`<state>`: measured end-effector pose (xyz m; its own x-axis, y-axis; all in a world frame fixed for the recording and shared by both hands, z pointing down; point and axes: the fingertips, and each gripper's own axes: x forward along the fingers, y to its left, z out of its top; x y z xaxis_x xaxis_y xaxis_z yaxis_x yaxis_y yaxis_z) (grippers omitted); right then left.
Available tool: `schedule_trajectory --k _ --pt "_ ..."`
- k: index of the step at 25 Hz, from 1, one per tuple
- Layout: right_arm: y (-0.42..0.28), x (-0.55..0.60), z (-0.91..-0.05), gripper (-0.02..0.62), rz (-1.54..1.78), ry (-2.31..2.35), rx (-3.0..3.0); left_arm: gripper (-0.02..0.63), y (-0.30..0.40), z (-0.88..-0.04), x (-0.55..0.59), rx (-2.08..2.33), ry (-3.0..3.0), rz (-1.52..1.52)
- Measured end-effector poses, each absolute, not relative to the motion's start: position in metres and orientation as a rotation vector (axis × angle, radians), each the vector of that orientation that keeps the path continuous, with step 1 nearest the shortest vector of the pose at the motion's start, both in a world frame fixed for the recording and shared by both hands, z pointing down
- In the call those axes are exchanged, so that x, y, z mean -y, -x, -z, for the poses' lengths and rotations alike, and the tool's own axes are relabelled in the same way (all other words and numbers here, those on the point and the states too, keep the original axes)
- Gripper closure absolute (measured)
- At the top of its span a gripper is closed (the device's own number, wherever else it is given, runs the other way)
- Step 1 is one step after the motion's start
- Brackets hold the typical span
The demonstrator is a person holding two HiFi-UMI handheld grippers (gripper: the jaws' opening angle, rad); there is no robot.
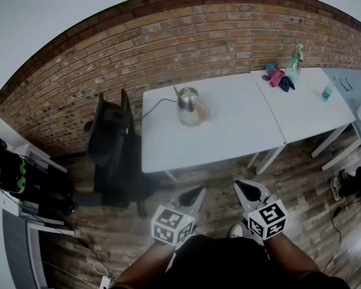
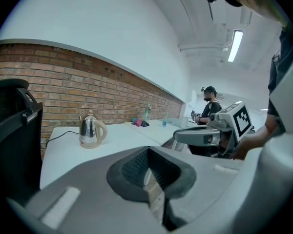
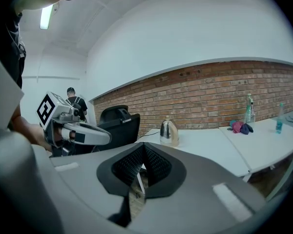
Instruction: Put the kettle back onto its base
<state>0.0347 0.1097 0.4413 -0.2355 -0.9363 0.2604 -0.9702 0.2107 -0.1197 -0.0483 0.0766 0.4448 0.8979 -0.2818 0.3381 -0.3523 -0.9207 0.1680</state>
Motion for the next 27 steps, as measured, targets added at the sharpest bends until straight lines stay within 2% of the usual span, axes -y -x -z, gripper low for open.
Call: schedule_trajectory --k 27 --pt "-0.009 -0.114 -0.448 0.572 -0.41 -1.857 2.325 0.606 0.074 -0.443 -0.077 0.499 -2.839 -0.45"
